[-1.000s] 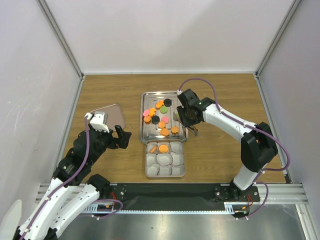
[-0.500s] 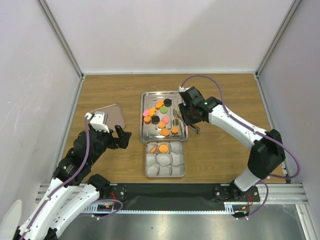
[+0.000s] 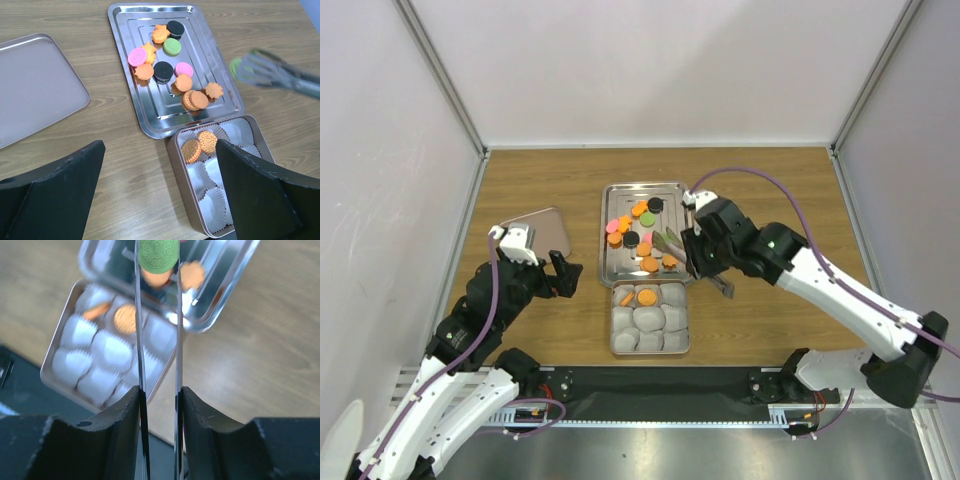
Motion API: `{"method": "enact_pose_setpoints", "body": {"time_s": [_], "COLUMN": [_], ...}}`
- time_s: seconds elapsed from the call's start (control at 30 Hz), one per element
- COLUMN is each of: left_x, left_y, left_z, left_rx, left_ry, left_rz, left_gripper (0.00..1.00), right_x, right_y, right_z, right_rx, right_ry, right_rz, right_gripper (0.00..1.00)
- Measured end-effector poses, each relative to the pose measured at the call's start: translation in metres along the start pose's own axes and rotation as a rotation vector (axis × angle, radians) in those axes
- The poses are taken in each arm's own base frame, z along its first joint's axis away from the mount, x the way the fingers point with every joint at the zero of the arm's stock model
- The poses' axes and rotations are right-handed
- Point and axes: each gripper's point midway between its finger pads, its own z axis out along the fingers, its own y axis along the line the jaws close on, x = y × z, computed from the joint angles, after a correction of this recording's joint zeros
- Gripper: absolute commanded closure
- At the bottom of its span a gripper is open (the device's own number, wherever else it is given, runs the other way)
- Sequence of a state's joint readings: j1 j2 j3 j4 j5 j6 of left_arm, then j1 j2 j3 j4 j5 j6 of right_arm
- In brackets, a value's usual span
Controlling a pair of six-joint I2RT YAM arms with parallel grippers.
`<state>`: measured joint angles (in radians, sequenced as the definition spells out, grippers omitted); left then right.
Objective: Pack the cookies
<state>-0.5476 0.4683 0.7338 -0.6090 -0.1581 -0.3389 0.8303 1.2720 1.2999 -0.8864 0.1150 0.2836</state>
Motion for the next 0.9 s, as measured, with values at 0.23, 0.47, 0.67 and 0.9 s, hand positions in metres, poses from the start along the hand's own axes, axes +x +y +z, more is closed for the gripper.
{"method": "enact_pose_setpoints", "body": {"time_s": [0.23, 0.47, 0.67, 0.9], "left_x": [-0.001, -0.001, -0.001, -0.001], "left_y": [0.0, 0.0, 0.0, 0.0], "left_z": [-0.001, -0.001, -0.001, -0.001], "left_rx": [0.001, 0.001, 0.001, 0.001], "left_ry": [-0.004, -0.004, -0.005, -0.005], "left_rz": [-0.001, -0.001, -0.001, -0.001], "left_gripper": [0.0, 0.0, 0.0, 0.0], "right_x": [0.046, 0.075, 0.086, 0.093], "right_y": [0.026, 0.021, 0.017, 0.014], "right_z": [-0.03, -0.033, -0.029, -0.024], "right_rx": [-0.059, -0.019, 0.002, 0.015], "right_ry": [0.067, 0.142, 0.17, 0.188], "right_rz": [-0.048, -0.057, -0.063, -0.069], "right_gripper": [0.62, 0.61, 0.6, 0.58]}}
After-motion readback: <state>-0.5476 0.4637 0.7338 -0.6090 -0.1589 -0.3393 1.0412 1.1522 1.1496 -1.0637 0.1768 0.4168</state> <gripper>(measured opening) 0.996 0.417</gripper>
